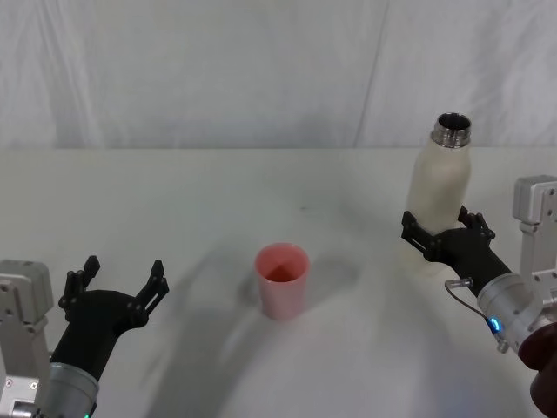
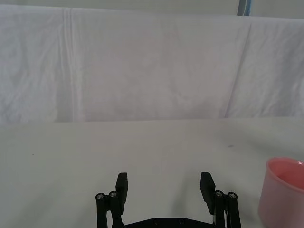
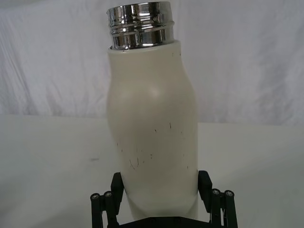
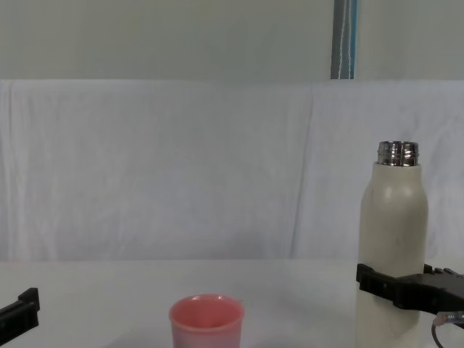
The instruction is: Grasp the thermos with one hand and pour water into the cup lid.
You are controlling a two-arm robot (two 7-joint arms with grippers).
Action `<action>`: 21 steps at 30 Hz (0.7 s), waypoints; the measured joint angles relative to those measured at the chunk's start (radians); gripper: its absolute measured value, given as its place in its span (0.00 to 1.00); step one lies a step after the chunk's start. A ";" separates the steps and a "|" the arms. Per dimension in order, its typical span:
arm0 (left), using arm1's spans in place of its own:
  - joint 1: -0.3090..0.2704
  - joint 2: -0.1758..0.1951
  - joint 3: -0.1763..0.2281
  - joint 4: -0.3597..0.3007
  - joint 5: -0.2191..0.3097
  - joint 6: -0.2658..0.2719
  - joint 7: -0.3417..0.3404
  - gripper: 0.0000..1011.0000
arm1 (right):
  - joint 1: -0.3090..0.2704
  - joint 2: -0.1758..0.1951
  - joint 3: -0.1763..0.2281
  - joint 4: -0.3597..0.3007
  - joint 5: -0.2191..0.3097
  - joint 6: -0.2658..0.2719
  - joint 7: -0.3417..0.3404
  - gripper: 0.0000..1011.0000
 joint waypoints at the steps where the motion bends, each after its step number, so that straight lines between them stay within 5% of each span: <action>1: 0.000 0.000 0.000 0.000 0.000 0.000 0.000 0.99 | 0.004 0.000 -0.001 0.004 0.000 -0.001 0.002 0.99; 21: 0.000 0.000 0.000 0.000 0.000 0.000 0.000 0.99 | 0.048 -0.009 -0.010 0.063 -0.001 -0.017 0.013 0.99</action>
